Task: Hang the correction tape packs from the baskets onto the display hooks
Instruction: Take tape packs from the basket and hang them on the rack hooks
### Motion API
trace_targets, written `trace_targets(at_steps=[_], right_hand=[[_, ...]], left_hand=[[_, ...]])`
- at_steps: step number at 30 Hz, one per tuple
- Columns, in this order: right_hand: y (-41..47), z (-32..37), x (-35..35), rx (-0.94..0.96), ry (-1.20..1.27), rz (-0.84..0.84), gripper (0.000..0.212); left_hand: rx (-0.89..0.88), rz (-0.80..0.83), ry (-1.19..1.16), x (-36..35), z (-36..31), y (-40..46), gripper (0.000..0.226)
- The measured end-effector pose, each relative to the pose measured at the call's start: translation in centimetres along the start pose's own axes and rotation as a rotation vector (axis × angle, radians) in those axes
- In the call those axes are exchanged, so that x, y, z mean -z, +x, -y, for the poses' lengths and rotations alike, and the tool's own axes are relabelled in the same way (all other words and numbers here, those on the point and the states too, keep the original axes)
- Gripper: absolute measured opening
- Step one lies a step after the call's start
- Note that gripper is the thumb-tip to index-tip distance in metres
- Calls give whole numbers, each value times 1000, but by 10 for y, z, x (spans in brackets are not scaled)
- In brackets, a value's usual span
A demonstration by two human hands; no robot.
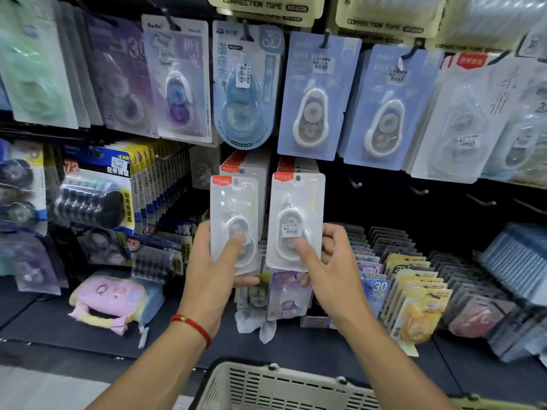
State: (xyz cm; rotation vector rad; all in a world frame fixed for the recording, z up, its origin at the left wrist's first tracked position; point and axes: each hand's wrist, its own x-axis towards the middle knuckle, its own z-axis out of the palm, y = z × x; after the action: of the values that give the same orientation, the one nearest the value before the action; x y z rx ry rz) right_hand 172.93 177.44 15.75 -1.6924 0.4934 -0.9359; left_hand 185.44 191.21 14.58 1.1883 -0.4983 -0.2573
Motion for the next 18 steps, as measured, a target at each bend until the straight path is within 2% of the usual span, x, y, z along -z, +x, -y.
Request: trace_targets(at_steps=[6, 13, 16, 18], right_hand=[[5, 2, 0, -45, 91, -58, 28], [4, -2, -4, -27, 45, -160, 26], [6, -4, -5, -84, 65, -119, 34], [9, -10, -2, -200, 28, -66, 46]], left_hand=[[-32, 12, -34, 3, -4, -1, 26], [-43, 5, -49, 2, -6, -2, 29], [-45, 4, -28, 2, -5, -2, 27], [-48, -11, 19, 2, -5, -3, 23]])
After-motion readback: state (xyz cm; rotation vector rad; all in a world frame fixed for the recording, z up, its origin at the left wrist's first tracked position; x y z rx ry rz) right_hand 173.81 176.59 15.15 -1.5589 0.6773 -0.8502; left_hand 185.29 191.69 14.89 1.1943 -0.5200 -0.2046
